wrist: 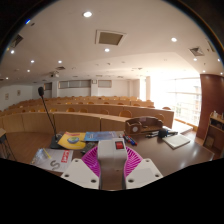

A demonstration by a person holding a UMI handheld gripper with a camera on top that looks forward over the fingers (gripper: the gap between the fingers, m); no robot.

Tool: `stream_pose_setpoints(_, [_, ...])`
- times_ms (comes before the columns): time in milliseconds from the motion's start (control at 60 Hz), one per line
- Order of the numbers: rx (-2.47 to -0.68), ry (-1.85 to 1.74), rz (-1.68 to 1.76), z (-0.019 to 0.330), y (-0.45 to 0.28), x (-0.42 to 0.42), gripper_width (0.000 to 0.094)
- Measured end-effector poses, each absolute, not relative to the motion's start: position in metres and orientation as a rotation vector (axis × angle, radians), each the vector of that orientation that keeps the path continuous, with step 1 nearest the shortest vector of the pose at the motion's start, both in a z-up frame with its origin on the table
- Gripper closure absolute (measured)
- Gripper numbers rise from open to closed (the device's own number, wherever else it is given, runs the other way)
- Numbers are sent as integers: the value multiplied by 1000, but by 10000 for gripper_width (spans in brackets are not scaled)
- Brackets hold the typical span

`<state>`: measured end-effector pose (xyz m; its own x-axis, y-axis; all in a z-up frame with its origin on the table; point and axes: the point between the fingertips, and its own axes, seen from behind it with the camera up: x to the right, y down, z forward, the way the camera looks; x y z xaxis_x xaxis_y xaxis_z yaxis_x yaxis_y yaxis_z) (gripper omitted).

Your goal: Unplug charger

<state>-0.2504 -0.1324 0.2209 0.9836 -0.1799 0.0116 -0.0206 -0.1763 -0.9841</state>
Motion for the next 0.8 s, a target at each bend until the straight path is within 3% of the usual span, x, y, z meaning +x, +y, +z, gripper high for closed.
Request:
stream_pose_setpoints(183, [-2034, 223, -177, 76, -159, -175, 645])
stream_pose_setpoints(300, [-2124, 225, -174, 34, -168, -153, 578])
stream_pose_setpoints(400, [-2155, 219, -125, 23, -166, -146, 527])
stream_pose_setpoints(450, [-2163, 226, -114, 21, -165, -143, 448])
stream_pose_setpoints(567, [-2164, 201, -73, 29, -163, -148, 67])
stream_pose_setpoints(617, [-2149, 190, -64, 35, -163, -150, 111])
stream_pose_setpoints(800, [-2099, 148, -29, 68, -183, -167, 86])
